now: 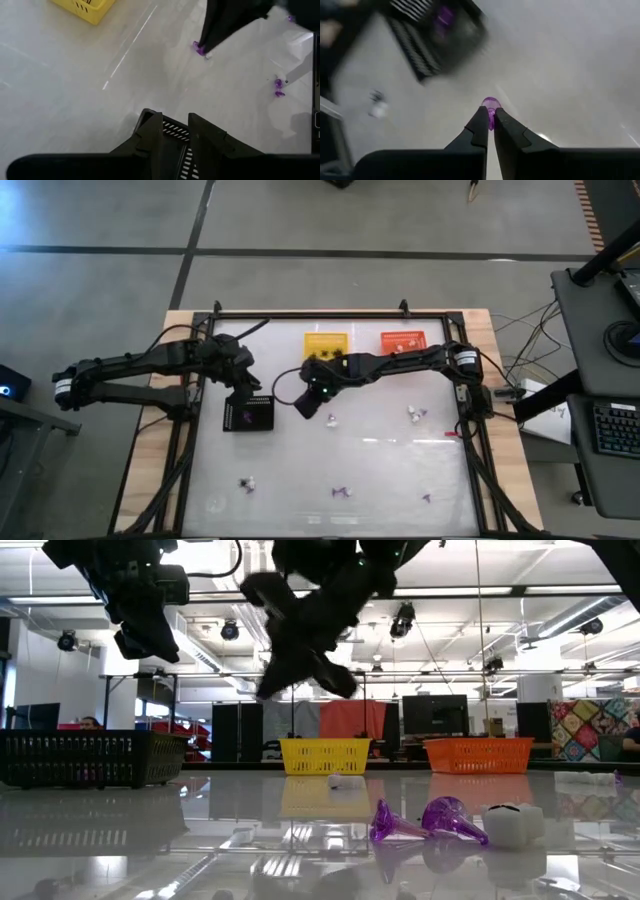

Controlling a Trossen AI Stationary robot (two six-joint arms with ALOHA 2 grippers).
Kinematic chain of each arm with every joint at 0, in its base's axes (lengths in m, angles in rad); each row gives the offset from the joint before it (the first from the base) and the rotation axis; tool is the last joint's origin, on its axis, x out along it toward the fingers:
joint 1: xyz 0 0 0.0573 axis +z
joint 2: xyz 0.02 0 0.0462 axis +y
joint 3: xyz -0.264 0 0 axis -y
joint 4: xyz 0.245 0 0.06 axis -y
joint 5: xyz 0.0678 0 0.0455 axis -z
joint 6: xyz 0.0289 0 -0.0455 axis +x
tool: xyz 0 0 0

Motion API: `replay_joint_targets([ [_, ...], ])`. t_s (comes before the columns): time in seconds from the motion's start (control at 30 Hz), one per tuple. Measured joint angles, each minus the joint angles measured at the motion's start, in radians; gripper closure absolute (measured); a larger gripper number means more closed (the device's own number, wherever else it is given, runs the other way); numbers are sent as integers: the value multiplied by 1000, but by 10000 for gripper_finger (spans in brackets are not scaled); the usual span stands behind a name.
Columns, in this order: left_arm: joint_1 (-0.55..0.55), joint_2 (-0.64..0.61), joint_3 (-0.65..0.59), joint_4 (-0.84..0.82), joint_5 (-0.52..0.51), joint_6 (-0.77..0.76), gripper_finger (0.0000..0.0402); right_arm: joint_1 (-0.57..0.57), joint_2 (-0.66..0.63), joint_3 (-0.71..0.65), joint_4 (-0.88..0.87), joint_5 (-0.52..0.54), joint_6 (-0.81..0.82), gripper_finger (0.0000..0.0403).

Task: Sort Halloween decoration
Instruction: Put the purple hat toy into the black basket

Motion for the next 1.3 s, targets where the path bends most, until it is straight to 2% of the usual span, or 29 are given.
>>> replay_joint_targets([
  [0.17,1,0,0,1,-4,12,327,7,-1,3,206,0,46,394],
  [0.37,1,-1,0,2,-83,16,327,18,15,4,388,0,65,394],
  [0.5,1,-6,0,3,-127,16,327,22,36,4,442,0,87,394],
  [0.77,1,-15,0,47,-132,16,327,26,113,4,560,-7,136,394],
  [1.13,0,-14,0,47,-131,-8,327,26,188,11,653,-162,194,394],
  [1.3,0,-14,0,47,-131,-11,327,26,207,49,650,-206,158,394],
])
